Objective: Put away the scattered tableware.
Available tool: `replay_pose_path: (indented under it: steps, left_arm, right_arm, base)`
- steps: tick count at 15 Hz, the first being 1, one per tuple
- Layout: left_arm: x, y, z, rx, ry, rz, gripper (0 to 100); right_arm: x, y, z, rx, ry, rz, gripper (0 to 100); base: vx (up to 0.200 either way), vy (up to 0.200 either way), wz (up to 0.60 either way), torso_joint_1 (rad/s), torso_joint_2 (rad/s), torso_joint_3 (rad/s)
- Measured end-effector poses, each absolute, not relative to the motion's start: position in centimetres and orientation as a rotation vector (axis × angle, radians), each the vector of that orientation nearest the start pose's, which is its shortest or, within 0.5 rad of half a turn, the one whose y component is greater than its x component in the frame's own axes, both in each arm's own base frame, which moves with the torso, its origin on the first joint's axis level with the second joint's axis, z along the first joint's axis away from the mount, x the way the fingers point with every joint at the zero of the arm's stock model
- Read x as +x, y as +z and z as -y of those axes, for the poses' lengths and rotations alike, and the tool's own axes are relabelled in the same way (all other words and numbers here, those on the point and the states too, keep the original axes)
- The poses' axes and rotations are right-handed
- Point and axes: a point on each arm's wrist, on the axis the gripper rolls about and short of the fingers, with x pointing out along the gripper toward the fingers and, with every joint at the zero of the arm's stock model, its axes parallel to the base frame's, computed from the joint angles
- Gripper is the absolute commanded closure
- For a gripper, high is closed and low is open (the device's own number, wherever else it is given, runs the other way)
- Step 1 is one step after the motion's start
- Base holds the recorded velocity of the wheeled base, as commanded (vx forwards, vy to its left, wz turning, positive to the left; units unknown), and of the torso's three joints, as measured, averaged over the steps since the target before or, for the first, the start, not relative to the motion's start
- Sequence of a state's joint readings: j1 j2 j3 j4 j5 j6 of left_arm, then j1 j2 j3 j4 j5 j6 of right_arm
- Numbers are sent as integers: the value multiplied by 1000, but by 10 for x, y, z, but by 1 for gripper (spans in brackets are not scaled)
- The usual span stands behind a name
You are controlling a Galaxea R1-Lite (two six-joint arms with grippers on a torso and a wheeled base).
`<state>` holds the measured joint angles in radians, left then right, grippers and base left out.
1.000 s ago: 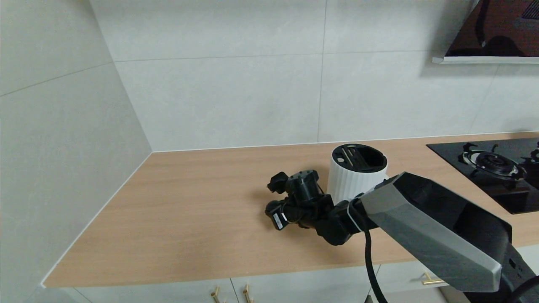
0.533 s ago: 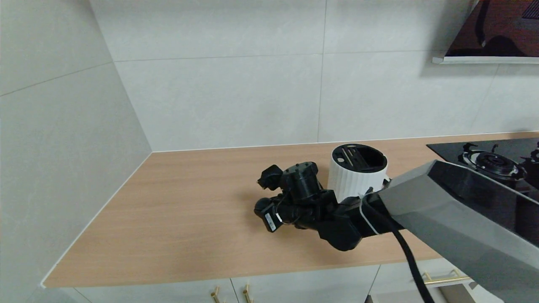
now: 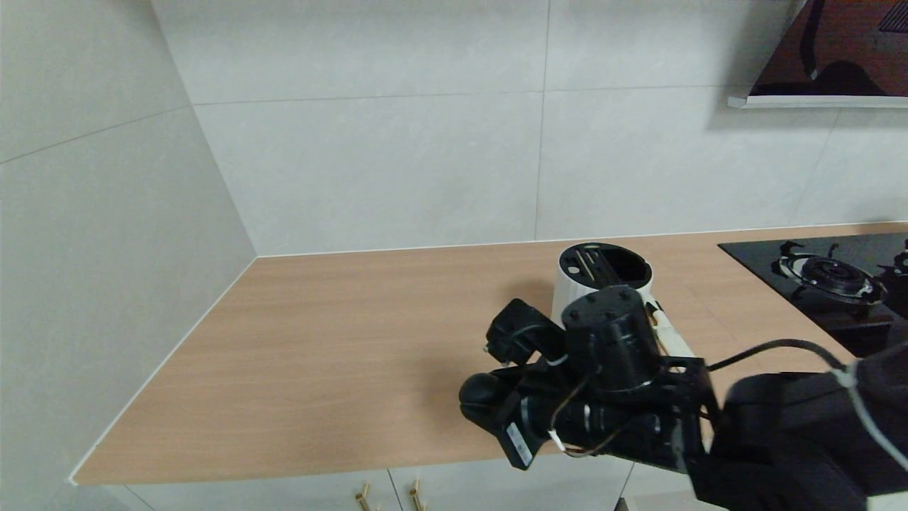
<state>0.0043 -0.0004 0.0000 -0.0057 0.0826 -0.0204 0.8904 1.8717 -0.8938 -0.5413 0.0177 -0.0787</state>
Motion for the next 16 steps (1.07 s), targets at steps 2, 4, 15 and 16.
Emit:
replay_pose_path:
  steps: [2,4,15,16]
  left_arm:
    - [-23,76,-2,-19,86,7,0]
    - [-23,76,-2,-19,86,7,0]
    - [-23,76,-2,-20,86,5,0]
    - [-23,76,-2,-18,87,5,0]
  right_arm:
    - [190,150,-239,-264,917,-371,100]
    - [171,156,-215,-260,918,-363,100]
    - [154,171,-164,-227,825,-307,100]
    - [155,170,-162,-226,816,-310,100]
  base:
    - [0,0,0,0,0,0]
    - [0,0,0,0,0,0]
    - [-55,0,0,2,1,1]
    - [-200,0,0,17,17,2]
